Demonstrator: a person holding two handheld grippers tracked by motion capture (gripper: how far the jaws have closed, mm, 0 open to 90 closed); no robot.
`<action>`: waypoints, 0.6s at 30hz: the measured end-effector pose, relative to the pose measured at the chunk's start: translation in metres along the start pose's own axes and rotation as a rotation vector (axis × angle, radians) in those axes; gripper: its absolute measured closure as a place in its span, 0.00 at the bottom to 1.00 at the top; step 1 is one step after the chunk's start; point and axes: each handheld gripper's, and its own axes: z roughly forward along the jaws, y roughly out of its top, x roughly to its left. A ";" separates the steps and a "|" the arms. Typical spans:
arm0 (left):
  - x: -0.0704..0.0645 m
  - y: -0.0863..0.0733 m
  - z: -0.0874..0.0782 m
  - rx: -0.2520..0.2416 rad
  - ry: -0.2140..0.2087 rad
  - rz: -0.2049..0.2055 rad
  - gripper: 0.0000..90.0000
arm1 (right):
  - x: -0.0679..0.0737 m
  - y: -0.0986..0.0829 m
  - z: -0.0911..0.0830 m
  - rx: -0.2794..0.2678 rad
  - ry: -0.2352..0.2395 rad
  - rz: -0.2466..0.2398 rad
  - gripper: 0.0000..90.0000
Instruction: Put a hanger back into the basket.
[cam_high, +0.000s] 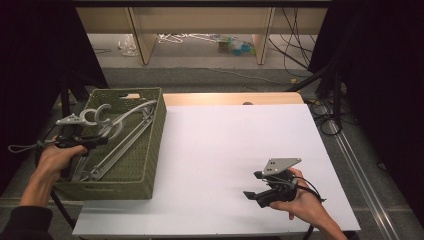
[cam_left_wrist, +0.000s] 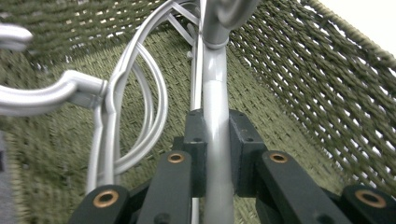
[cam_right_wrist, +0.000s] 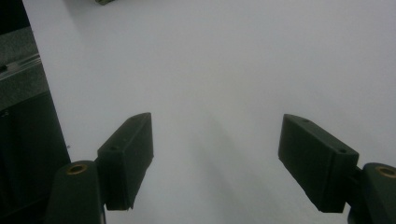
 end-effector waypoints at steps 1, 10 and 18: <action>0.000 0.000 0.001 -0.009 0.005 -0.014 0.88 | 0.000 -0.001 0.002 -0.017 -0.012 0.001 0.30; 0.010 -0.001 0.003 0.067 0.139 -0.027 0.82 | 0.001 -0.001 0.001 0.002 -0.001 0.003 0.30; 0.013 -0.003 0.003 0.061 0.227 -0.095 0.69 | 0.001 -0.002 0.004 -0.007 -0.004 0.009 0.30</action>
